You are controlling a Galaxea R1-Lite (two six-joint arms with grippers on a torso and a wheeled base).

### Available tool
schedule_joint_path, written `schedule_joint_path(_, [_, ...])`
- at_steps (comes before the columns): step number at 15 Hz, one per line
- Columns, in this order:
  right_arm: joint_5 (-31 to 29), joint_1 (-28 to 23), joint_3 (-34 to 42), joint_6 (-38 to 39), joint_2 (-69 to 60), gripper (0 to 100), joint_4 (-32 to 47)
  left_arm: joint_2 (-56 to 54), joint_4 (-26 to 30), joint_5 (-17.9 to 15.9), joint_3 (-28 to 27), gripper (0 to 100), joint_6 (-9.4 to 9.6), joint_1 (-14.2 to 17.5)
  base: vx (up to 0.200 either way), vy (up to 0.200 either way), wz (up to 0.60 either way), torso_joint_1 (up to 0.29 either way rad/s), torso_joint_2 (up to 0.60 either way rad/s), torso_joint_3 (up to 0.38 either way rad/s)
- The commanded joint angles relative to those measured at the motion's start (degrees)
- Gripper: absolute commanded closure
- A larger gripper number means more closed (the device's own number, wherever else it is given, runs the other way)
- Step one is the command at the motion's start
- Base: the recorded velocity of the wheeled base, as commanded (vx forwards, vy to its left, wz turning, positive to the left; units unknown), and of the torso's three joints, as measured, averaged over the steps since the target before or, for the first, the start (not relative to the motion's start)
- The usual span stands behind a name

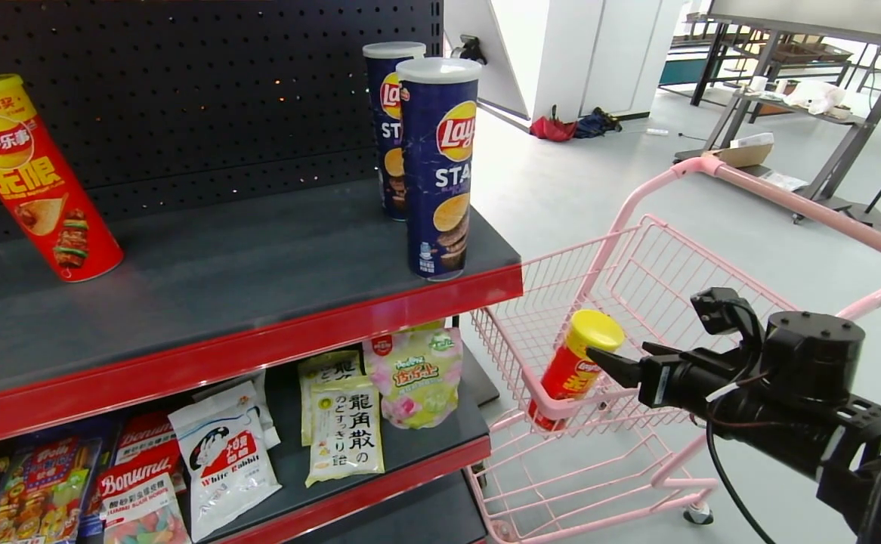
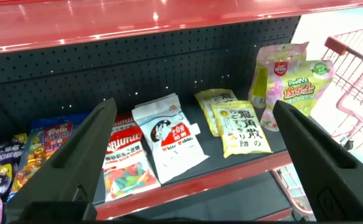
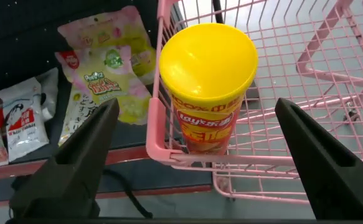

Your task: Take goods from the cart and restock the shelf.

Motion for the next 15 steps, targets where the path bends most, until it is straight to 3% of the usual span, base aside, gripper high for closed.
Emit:
schedule_joint_path(1, [-0.1, 0.1, -0.6, 0.0, 4.9, 0, -1.7, 0.0, 0.0, 0.0, 0.0, 0, -0.02, 0.0, 0.000, 0.000, 0.00, 0.000, 0.00, 0.000])
schedule_joint_path(15, [-0.3, 1.0, -8.3, 1.5, 16.3, 0, -4.3, 0.0, 0.0, 0.0, 0.0, 0, -0.02, 0.0, 0.000, 0.000, 0.00, 0.000, 0.00, 0.000])
